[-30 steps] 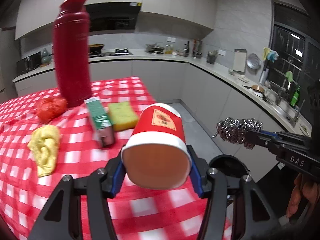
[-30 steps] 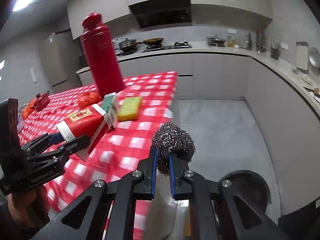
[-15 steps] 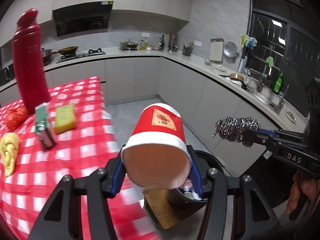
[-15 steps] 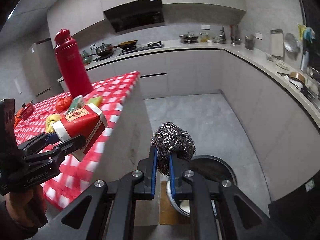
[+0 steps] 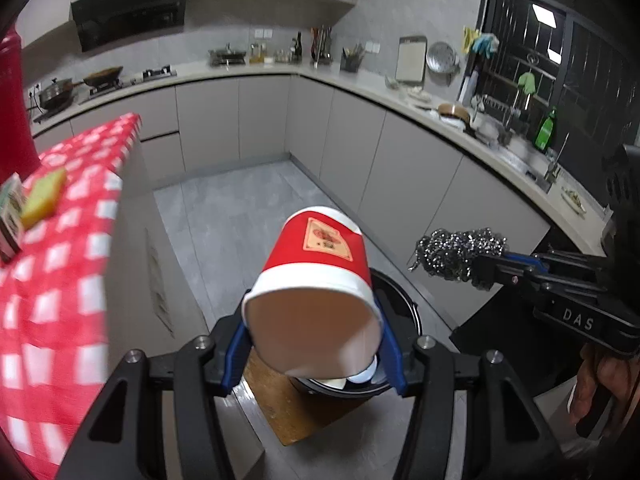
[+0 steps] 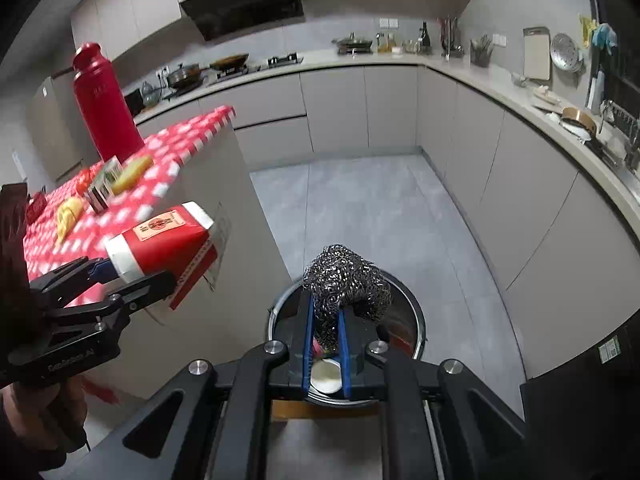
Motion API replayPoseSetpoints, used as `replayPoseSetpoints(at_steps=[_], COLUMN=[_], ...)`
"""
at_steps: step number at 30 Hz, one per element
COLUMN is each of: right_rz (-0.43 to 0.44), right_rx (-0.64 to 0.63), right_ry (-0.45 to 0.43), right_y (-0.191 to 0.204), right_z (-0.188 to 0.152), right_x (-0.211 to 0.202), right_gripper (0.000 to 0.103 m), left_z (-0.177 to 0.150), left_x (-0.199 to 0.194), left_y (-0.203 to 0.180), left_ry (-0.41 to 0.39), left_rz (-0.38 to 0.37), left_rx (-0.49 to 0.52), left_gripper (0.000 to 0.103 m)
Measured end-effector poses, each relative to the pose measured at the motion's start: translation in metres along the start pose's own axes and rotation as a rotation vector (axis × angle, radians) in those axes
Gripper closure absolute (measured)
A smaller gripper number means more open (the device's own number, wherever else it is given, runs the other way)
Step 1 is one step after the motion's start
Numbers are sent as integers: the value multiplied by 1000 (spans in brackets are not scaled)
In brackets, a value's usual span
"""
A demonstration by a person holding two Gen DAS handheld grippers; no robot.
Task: Collect trash
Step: 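Carry the red cup and steel wool over the black bin with both tools, then open both tools to drop the red cup and steel wool into the bin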
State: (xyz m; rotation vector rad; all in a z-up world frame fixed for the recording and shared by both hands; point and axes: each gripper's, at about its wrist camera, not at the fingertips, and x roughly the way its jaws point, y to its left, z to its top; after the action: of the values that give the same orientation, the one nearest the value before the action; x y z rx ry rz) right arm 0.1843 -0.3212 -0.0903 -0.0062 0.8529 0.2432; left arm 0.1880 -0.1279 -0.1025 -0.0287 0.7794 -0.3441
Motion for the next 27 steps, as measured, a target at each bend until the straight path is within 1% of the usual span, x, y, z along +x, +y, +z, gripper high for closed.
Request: replayPoseSetpoints(at_steps=[9,13,17,20,21,22,23,24,25,27], right_rz=[40,56,72,84,95,87,46,14,18,-2], right_rx=[-44,-77,-113,-142,-162,-206,-272,-314,-325,-318], right_ry=[94,130,153,174,189,207,206,192,193,176], right_y=[-37,-53,-56,-57,-56,-53,-50,-50,-51,-57], right_z=[-22,-28,-33,-35,-36,-40,-46,-50,-52,-53], right_x=[60,87,105,120,127,138,148,153,156,157], right_gripper=[91,91,91,91,91,88,81,47,0,0], left_z=[-23,-28,-33,-35,-35,-35,-36,-36,-37,-38], left_x=[51,70,84,95,101,107,115,118,119,117], left_y=[-21,-28,-28,-27,-26,-24,-21,-16,-11,-5], left_ry=[93,117,135,154,163,171,184,182,179,176], left_rz=[37,54,67,63,53,46,70,115,126,143], left_rx=[-39,-66,-97,-118,-129,-135,-149,-160,-172,-180], left_gripper=[46,46,46,46,41,28,23,14,1,0])
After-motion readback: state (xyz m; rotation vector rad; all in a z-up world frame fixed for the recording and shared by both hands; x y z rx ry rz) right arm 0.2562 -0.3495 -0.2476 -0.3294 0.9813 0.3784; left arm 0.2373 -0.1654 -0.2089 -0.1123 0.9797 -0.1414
